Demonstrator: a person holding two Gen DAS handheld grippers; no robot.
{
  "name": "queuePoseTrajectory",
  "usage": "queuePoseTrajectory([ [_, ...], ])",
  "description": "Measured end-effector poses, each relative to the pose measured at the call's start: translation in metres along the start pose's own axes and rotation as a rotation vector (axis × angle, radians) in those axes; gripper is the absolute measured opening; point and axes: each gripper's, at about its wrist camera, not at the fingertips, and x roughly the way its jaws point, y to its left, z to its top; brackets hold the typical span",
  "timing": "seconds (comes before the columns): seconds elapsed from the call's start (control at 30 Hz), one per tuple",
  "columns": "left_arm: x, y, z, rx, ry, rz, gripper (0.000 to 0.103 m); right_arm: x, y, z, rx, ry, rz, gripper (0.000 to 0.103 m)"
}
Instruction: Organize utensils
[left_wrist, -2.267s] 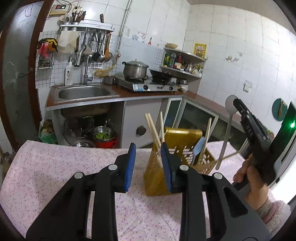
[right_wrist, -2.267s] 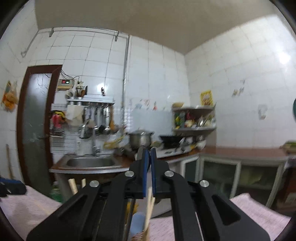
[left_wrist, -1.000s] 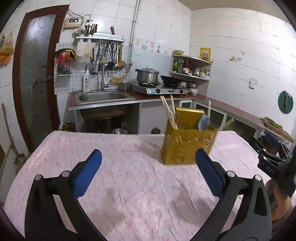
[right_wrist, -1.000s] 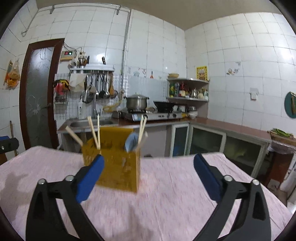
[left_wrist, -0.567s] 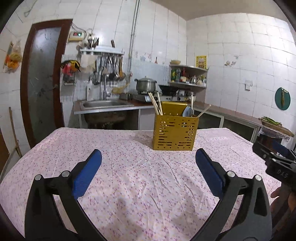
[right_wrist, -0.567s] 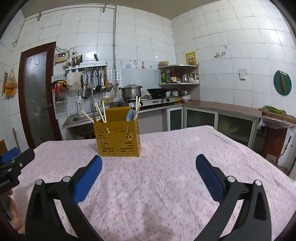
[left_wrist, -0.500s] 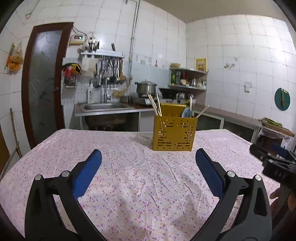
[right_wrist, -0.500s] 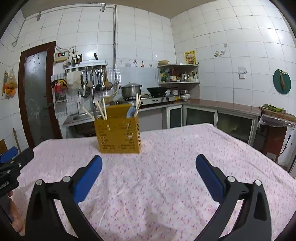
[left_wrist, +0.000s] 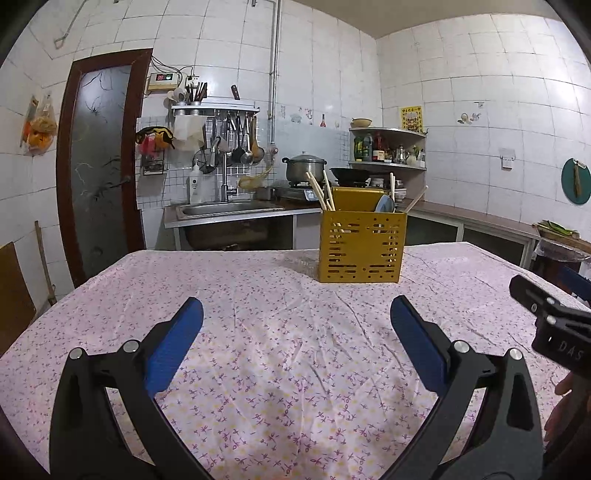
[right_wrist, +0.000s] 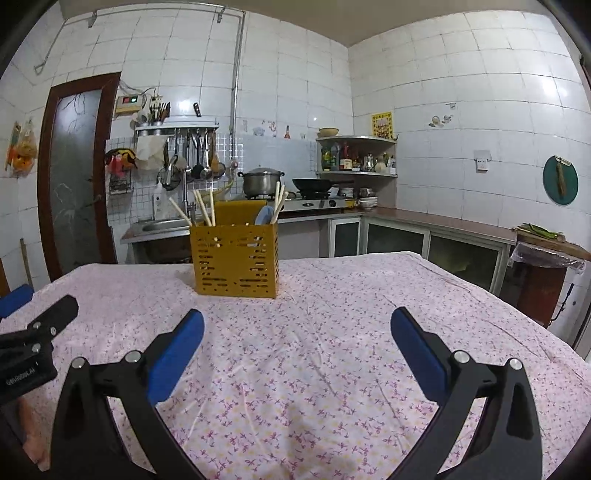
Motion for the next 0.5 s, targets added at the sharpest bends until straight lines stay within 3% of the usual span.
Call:
queuePoseTrajectory([
  [0.5,-0.005,-0.0036,0.0001,0.028,-0.028,0.0,0.098,-0.0053,0.0003,-0.0019,0.006,-0.003,-0.001,0.099],
])
